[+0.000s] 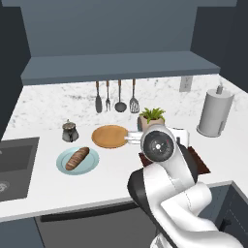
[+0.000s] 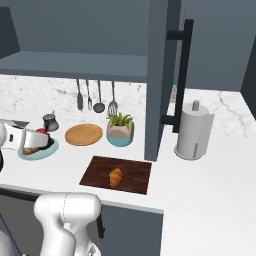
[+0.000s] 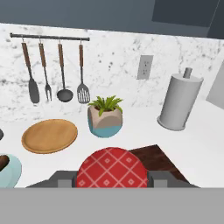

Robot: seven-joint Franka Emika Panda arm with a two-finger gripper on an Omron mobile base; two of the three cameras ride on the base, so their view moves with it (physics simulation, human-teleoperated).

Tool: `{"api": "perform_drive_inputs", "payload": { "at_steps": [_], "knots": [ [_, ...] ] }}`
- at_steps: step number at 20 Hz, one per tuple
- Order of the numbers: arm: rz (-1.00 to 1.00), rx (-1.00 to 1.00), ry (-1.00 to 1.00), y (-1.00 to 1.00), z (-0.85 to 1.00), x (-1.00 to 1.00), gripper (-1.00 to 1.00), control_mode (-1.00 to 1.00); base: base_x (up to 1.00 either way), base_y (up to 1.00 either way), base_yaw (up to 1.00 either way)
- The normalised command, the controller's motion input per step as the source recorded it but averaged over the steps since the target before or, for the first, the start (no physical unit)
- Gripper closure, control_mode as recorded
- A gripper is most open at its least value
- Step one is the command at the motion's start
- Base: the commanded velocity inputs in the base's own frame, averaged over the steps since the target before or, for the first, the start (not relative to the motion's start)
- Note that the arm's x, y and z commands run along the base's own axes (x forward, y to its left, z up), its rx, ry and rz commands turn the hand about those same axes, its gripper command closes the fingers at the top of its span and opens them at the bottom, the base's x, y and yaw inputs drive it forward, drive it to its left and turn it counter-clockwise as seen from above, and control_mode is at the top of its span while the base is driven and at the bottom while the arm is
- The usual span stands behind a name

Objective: From the different types of pastries on the counter, select a croissant and place it on the cutting board. Then retrieve a jar of jam from the cabinet and place it alongside the croissant on the cutting board.

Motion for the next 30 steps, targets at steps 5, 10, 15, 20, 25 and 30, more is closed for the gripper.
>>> {"api": "perform_drive_inputs", "payload": {
  "at_steps": [5,10,15,20,25,30],
  "knots": [
    [-0.23,0.0,-0.16,0.0,-0.4,0.43,1.0,-1.0,0.0,0.0,0.0],
    [-0.43,0.0,-0.19,0.0,-0.58,0.32,1.0,-1.0,0.0,0.0,0.0],
    [-0.26,0.01,-0.11,-0.12,-0.29,0.17,1.0,-1.0,0.0,0.0,0.0],
    [-0.04,0.3,0.06,-0.26,-0.46,0.01,1.0,-1.0,0.0,0.0,0.0],
    [-0.02,0.44,0.12,-0.48,-0.86,0.08,1.0,-1.0,0.0,0.0,0.0],
    [-0.06,0.03,-0.02,-0.36,-0.17,0.07,1.0,-1.0,0.0,0.0,0.0]
  ]
}}
